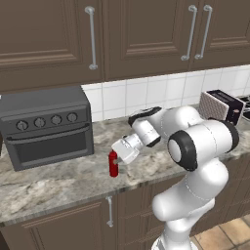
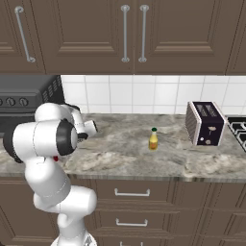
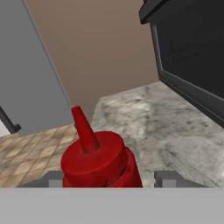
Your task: Place the mustard and ketchup from the counter to the top shelf of the fridge. If the existing items in the fridge are on the top shelf, move them to other shelves.
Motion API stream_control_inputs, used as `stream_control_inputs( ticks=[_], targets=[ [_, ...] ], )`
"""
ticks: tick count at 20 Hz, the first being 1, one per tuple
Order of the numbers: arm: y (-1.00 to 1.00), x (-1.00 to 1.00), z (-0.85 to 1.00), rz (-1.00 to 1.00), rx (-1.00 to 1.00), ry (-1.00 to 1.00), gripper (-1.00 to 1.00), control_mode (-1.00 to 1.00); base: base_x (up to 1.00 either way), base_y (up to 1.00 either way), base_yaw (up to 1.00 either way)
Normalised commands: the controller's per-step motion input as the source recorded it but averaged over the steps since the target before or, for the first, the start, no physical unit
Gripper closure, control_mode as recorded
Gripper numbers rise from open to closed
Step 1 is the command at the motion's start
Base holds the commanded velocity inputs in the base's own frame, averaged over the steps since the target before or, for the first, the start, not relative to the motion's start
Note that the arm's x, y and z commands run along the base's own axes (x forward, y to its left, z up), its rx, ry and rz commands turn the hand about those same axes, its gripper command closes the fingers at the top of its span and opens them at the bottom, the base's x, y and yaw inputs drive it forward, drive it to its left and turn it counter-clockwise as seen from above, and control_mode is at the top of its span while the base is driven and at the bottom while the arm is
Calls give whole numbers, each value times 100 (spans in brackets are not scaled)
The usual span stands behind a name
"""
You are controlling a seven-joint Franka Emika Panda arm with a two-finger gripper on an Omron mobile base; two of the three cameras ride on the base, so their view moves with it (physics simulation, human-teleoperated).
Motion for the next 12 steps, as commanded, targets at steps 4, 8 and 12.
stream_control_inputs(
  ticks=[4,8,12],
  targets=[
    [0,-1,0,0,0,-1,100,-100,0,0,0],
    [-4,-30,58,0,6,-15,100,-100,0,0,0],
    [-15,-51,100,0,10,-18,100,-100,0,0,0]
  ],
)
